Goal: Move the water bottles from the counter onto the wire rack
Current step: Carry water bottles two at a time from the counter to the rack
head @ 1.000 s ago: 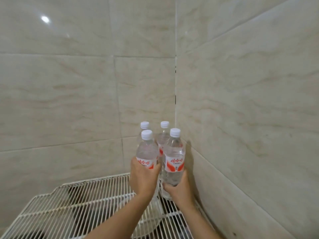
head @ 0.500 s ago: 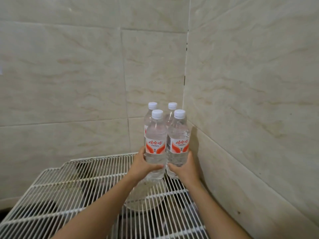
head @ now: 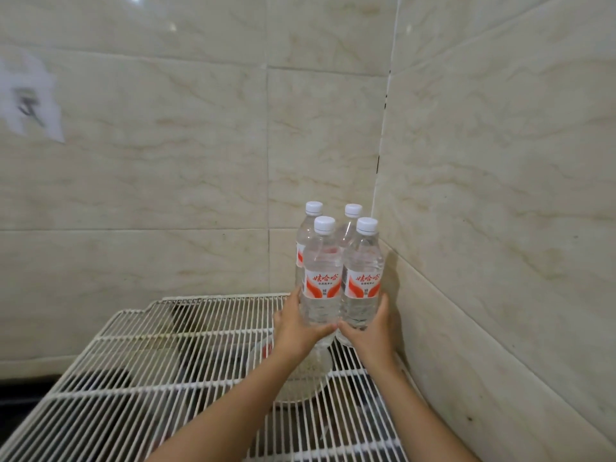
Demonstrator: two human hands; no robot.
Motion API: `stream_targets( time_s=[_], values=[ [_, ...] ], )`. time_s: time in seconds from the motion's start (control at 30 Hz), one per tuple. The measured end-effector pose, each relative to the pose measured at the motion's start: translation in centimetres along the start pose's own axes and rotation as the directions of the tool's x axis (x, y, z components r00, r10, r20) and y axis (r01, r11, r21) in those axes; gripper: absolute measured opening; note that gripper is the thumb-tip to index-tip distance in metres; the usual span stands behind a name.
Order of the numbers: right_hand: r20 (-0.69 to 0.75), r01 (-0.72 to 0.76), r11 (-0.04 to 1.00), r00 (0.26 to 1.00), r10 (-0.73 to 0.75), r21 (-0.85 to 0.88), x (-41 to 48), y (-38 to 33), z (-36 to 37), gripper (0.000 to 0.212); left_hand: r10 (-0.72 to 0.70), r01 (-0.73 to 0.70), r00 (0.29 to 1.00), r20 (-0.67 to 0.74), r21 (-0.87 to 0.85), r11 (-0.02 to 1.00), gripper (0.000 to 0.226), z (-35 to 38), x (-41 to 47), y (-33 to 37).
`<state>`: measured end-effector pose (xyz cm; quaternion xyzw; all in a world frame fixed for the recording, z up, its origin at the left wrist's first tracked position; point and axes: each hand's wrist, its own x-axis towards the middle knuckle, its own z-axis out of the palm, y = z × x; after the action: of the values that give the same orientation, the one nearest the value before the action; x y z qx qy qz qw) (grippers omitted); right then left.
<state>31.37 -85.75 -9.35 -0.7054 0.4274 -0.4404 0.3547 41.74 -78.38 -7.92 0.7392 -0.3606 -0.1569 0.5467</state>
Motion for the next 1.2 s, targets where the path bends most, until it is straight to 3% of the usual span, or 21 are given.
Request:
stream_targets(
  time_s=[0.07,0.13,0.2,0.27,0.4,0.57,0.7,0.93,1.07,1.2],
  values=[
    [-0.159,0.136,0.961,0.971,-0.177,-0.241,-0.8,-1.0,-0.4,0.098,0.017,-0.018,1.0,0.019,0.085,0.996,0.096,-1.4,-0.8,-0.3],
    [-0.239,0.377,0.81,0.823,-0.516,-0.45,-1.4,-2.1,-0.3,0.09,0.022,-0.021,1.0,-0.004,0.183,0.983,0.095,-3.6,-1.7,-0.8],
    [-0.184,0.576,0.616,0.633,-0.752,-0.538,-2.2,-3.2,0.5,0.075,0.013,-0.001,0.999,-0.049,0.242,0.97,0.087,-6.4,-2.9,-1.5],
    [-0.057,0.693,0.476,0.534,-0.844,-0.542,-3.1,-4.0,1.8,0.066,0.034,-0.004,0.995,-0.09,0.322,0.947,0.075,-9.6,-4.4,-2.5],
    [0.237,0.779,0.382,0.546,-0.804,-0.497,-5.2,-4.8,3.8,0.067,0.083,0.021,0.979,-0.187,0.493,0.87,0.051,-16.2,-8.4,-4.8],
    [0.454,0.863,0.22,0.437,-0.777,-0.455,-7.7,-6.6,4.3,0.062,0.081,0.13,0.924,-0.374,0.505,0.854,0.038,-23.3,-13.6,-6.3],
    [0.445,0.883,0.235,0.415,-0.793,-0.406,-11.0,-10.8,5.8,0.056,0.101,0.178,0.873,-0.477,0.504,0.845,0.036,-28.9,-17.0,-6.6],
    [0.411,0.951,0.156,0.258,-0.874,-0.265,-23.4,-19.4,12.4,0.054,0.154,0.256,0.799,-0.581,0.561,0.788,0.036,-40.8,-27.3,-7.5],
    [0.364,0.992,0.075,0.106,-0.925,-0.099,-33.5,-24.8,17.7,0.049,0.166,0.397,0.723,-0.67,0.6,0.694,0.036,-50.6,-37.4,-9.0],
    [0.299,0.998,-0.022,-0.039,-0.953,0.063,-44.2,-30.1,22.3,0.049,0.133,0.589,0.574,-0.808,0.52,0.619,0.034,-57.7,-48.5,-10.5]
  ],
)
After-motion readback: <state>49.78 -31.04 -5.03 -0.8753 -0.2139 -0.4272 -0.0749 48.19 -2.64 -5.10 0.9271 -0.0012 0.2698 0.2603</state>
